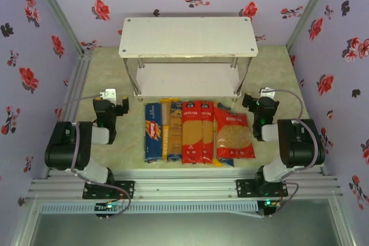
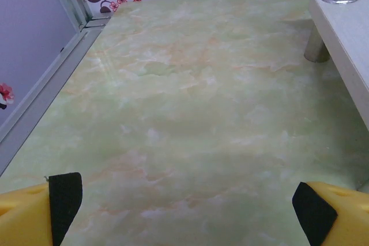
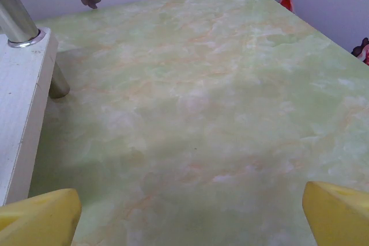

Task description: Place and organize the pasta boxes and bags onto the shelf

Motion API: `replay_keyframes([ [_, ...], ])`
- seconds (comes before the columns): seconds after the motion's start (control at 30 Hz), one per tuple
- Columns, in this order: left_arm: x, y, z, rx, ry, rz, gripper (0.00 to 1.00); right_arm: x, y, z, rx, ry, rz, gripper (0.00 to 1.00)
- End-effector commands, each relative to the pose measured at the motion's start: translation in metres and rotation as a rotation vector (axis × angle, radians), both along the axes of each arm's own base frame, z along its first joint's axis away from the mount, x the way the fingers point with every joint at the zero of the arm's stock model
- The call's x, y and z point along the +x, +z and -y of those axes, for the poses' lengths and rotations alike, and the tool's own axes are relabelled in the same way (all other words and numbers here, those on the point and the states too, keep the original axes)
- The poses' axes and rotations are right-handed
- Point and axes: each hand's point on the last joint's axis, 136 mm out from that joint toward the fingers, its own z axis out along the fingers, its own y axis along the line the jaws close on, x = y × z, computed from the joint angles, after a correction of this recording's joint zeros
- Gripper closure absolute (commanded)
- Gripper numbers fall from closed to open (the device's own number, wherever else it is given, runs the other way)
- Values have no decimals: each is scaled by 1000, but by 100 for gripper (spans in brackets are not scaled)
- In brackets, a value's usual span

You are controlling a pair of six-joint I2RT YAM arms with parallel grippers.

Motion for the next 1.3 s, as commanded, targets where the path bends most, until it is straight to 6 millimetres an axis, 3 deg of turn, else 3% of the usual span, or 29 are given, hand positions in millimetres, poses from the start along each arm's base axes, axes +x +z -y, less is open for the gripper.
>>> replay_keyframes([
  [0.0, 4, 8, -2, -21, 4, 23, 0, 3, 3, 1, -1, 3, 8, 1],
  [0.27, 5, 8, -1, -22, 3, 18, 0, 3, 3, 1, 1, 3, 9, 1],
  [0.4, 7, 6, -4, -43, 0, 2, 0, 2, 6, 7, 3, -34, 0, 8],
  [0.6, 8, 5, -2, -57, -24, -6, 2, 8, 23, 12, -4, -66, -44, 10],
  [0.77, 9, 10, 3, -57, -60, -18, 31, 8, 74, 3, 53, -31, -66, 11],
  [0.83, 9, 23, 0, -57, -31, -68, 37, 1, 94, -7, 93, 10, -61, 11],
  [0.9, 8, 54, -8, -99, 65, -91, 44, -9, 102, -13, 139, 22, -106, 11],
  [1.1, -38, 104, 27, -222, 108, -160, 46, -50, 93, -45, 208, 91, -294, 11],
  [1.27, -87, 102, 60, -313, 63, -287, 46, -88, 88, -76, 219, 160, -347, 11],
])
